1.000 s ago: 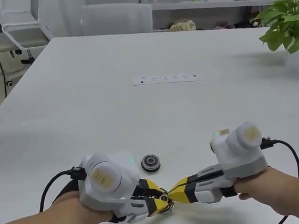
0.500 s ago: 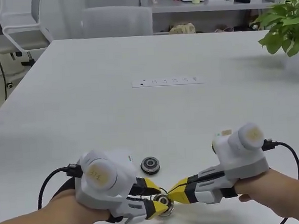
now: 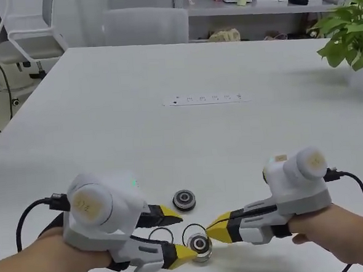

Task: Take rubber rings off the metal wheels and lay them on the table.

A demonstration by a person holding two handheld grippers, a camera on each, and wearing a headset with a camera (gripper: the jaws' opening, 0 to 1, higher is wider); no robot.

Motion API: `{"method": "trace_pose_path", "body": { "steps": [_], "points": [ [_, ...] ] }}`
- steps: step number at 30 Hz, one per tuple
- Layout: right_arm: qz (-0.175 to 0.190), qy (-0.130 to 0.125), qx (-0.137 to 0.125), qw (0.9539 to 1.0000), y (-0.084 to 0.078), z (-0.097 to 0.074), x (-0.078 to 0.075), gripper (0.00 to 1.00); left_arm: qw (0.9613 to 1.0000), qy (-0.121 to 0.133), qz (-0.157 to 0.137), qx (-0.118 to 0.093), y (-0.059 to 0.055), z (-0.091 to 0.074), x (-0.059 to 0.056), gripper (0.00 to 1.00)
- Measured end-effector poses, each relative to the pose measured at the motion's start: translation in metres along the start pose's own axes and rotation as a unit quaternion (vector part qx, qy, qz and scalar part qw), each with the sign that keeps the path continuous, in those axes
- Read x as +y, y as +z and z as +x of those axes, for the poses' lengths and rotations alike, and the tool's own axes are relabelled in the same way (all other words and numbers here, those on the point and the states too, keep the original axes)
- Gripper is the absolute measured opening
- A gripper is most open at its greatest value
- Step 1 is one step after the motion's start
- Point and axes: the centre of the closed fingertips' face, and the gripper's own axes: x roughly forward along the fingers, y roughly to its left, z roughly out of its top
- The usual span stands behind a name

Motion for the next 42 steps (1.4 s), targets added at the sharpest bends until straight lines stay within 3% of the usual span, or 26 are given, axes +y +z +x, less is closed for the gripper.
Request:
{"method": "trace_pose_path", "body": {
  "steps": [7, 22, 42],
  "points": [
    [0.001, -0.003, -0.009, 1.0000, 0.005, -0.003, -0.001, 0.00, 0.9996, 0.017, -0.008, -0.021, 0.008, -0.018, 0.005, 0.42],
    [-0.001, -0.003, -0.027, 0.9996, 0.019, -0.005, 0.000, 0.00, 0.9976, 0.044, -0.027, -0.045, 0.012, -0.042, 0.013, 0.53],
    [-0.007, 0.009, -0.025, 0.9996, 0.030, 0.004, 0.008, 0.00, 0.9951, 0.068, -0.051, -0.049, 0.001, -0.064, 0.017, 0.60]
  ]
}}
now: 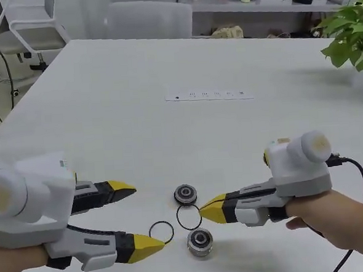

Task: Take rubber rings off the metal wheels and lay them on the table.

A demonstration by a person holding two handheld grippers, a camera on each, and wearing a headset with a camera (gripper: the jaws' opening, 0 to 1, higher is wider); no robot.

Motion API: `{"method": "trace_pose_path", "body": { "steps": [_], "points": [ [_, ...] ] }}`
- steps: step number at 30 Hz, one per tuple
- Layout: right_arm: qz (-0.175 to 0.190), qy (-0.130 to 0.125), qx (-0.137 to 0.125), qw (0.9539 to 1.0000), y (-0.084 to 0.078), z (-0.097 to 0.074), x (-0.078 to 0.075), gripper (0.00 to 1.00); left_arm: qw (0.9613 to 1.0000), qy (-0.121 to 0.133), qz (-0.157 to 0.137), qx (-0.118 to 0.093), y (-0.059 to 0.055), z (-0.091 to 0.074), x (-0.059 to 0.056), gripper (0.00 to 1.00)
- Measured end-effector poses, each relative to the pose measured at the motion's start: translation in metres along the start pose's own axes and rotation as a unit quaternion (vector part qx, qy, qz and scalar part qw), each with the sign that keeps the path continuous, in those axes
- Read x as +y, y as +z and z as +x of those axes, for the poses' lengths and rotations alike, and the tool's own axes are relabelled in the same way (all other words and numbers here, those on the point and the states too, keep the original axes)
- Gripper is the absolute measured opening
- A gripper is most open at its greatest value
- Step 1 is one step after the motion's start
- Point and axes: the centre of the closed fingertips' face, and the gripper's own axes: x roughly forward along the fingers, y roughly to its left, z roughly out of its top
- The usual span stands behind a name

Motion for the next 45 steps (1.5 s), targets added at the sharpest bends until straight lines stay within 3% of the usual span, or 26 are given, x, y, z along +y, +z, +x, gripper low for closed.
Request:
{"method": "trace_pose_path", "body": {
  "steps": [12, 34, 45],
  "points": [
    [-0.001, 0.007, 0.008, 0.9999, -0.001, 0.013, 0.001, 0.00, 0.9999, 0.010, -0.006, 0.000, -0.003, -0.008, 0.005, 0.64],
    [-0.011, 0.037, 0.033, 0.9987, -0.006, 0.052, 0.015, 0.00, 0.9995, 0.028, -0.011, -0.002, -0.007, -0.021, 0.013, 0.65],
    [-0.004, 0.036, 0.036, 0.9987, -0.008, 0.060, 0.009, 0.00, 0.9994, 0.032, -0.012, 0.000, -0.008, -0.024, 0.014, 0.65]
  ]
}}
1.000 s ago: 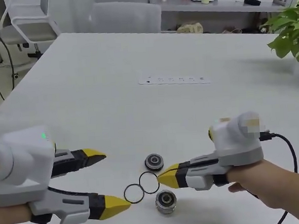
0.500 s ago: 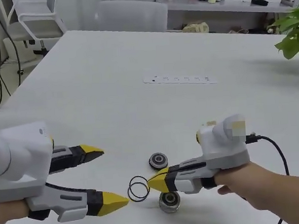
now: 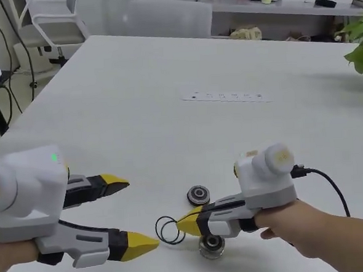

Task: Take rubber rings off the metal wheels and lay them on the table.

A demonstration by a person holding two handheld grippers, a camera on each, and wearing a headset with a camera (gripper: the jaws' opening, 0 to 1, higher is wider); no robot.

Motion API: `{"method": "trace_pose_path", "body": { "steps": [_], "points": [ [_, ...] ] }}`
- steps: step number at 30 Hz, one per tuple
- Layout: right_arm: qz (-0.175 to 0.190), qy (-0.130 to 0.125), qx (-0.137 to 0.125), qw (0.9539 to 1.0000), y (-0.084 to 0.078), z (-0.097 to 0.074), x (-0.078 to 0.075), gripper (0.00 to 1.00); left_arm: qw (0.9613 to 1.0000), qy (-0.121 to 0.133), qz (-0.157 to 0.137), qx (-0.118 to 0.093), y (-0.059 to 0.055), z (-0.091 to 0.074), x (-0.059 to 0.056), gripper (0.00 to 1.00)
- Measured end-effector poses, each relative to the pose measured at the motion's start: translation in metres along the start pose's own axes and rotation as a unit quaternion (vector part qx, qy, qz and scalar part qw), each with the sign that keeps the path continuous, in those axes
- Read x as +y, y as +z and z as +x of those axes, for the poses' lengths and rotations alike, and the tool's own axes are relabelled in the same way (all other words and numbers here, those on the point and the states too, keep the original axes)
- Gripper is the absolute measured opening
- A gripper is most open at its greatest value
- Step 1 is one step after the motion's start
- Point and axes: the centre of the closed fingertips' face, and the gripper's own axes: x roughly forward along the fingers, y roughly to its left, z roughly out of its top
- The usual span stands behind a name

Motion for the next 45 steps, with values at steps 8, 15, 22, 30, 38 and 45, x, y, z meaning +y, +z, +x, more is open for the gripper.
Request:
{"method": "trace_pose_path", "body": {
  "steps": [8, 15, 22, 30, 38, 45],
  "points": [
    [0.004, -0.010, 0.004, 0.9999, -0.004, 0.000, -0.007, 0.00, 1.0000, 0.001, -0.001, 0.003, -0.001, -0.001, 0.001, 0.65],
    [0.011, -0.021, 0.007, 0.9997, -0.008, -0.002, -0.012, 0.00, 1.0000, -0.002, -0.002, 0.005, -0.001, 0.002, 0.000, 0.65],
    [0.010, -0.038, 0.020, 0.9990, -0.014, -0.003, -0.019, 0.00, 1.0000, -0.006, -0.003, 0.007, -0.002, 0.004, -0.002, 0.65],
    [0.000, -0.050, 0.026, 0.9984, -0.017, -0.002, -0.022, 0.02, 0.9999, -0.008, -0.006, 0.009, -0.004, 0.004, -0.003, 0.65],
    [-0.024, -0.057, 0.039, 0.9974, -0.019, -0.003, -0.023, 0.08, 0.9998, -0.012, -0.010, 0.012, -0.006, 0.003, -0.004, 0.64],
    [-0.038, -0.062, 0.040, 0.9966, -0.019, -0.010, -0.024, 0.11, 0.9997, -0.013, -0.014, 0.016, -0.009, 0.004, -0.002, 0.64]
  ]
}}
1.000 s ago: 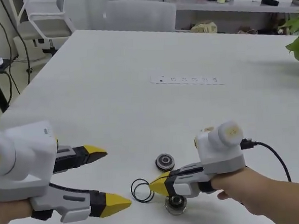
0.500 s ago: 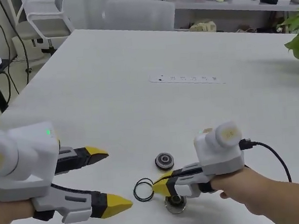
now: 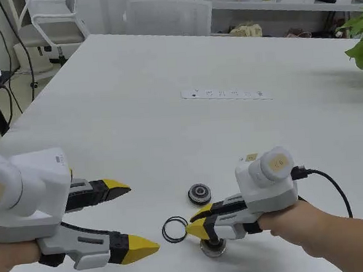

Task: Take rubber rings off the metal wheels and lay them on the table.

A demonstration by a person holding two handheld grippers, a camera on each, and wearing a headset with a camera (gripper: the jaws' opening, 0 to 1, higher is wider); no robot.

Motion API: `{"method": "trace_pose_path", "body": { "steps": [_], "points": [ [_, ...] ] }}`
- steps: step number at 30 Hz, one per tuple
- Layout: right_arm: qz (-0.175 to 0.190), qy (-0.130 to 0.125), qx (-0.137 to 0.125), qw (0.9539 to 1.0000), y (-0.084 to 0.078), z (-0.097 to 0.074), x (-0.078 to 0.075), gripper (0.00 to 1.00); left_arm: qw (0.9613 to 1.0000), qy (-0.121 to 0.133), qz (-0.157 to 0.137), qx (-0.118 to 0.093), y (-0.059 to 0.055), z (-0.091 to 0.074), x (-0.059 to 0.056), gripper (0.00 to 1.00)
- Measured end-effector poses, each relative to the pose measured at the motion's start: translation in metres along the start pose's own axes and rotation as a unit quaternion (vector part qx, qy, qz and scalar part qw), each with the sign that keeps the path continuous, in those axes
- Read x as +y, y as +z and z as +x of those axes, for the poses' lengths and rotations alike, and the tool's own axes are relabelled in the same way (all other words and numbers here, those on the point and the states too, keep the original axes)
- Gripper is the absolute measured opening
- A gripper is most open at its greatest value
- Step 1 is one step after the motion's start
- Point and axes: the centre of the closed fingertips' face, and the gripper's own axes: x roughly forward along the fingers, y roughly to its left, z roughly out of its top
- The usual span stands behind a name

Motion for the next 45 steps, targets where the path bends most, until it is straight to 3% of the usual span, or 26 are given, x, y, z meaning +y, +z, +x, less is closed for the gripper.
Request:
{"method": "trace_pose_path", "body": {
  "steps": [25, 45],
  "points": [
    [0.012, -0.050, -0.045, 0.9977, 0.014, -0.041, -0.032, 0.16, 0.9998, -0.014, -0.011, 0.005, 0.009, 0.015, 0.014, 0.63],
    [0.007, -0.074, -0.053, 0.9958, 0.015, -0.046, -0.048, 0.21, 0.9997, -0.017, -0.007, 0.013, 0.015, 0.042, 0.032, 0.60]
  ]
}}
